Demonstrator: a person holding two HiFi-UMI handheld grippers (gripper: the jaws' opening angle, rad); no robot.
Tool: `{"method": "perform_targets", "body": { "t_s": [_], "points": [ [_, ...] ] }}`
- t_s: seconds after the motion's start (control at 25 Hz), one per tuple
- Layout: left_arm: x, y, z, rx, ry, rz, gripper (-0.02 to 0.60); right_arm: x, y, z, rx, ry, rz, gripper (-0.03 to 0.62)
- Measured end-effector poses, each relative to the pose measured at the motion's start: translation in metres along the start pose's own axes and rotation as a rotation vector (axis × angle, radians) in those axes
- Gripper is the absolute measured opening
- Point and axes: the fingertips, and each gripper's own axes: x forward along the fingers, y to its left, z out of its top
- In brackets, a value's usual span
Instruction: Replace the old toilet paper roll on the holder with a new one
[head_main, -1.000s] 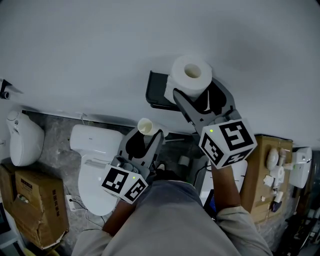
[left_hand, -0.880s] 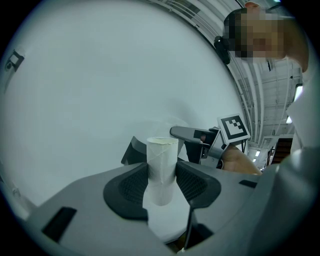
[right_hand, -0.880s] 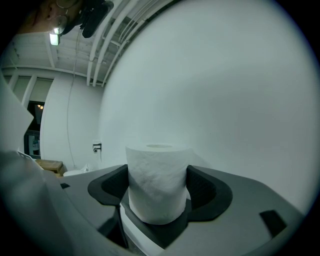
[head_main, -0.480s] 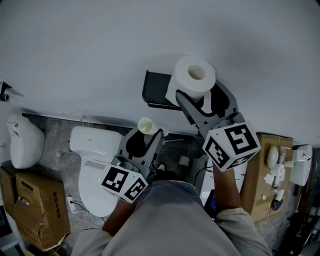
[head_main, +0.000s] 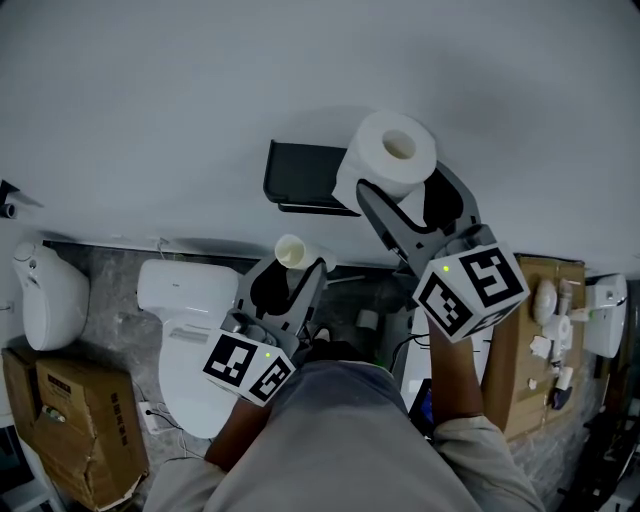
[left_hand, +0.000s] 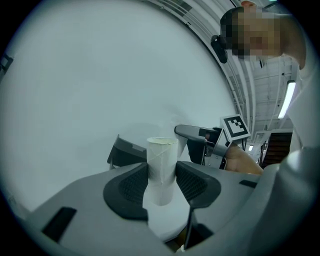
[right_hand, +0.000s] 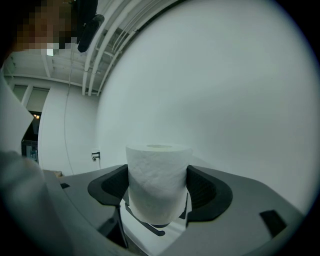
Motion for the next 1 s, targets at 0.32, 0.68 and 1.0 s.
{"method": "perform_targets", "body": {
  "t_s": [0.32, 0.68, 1.0],
  "points": [
    [0.006, -0.010, -0.007, -0.004, 0.028, -0.030, 0.169, -0.018, -0.019, 0.001, 0.069, -0.037, -0.030, 0.362],
    [0.018, -0.030, -0.005, -0.027, 0.031, -0.089, 0.169, -0.044, -0.046, -0.007, 0.208, -0.078, -0.072, 0.362],
    [0.026, -0.043, -0.018, -0.033, 0.081, -0.133, 0.169, -0.065, -0.070, -0.034, 0.426, -0.135, -0.099, 0.362]
  ]
}}
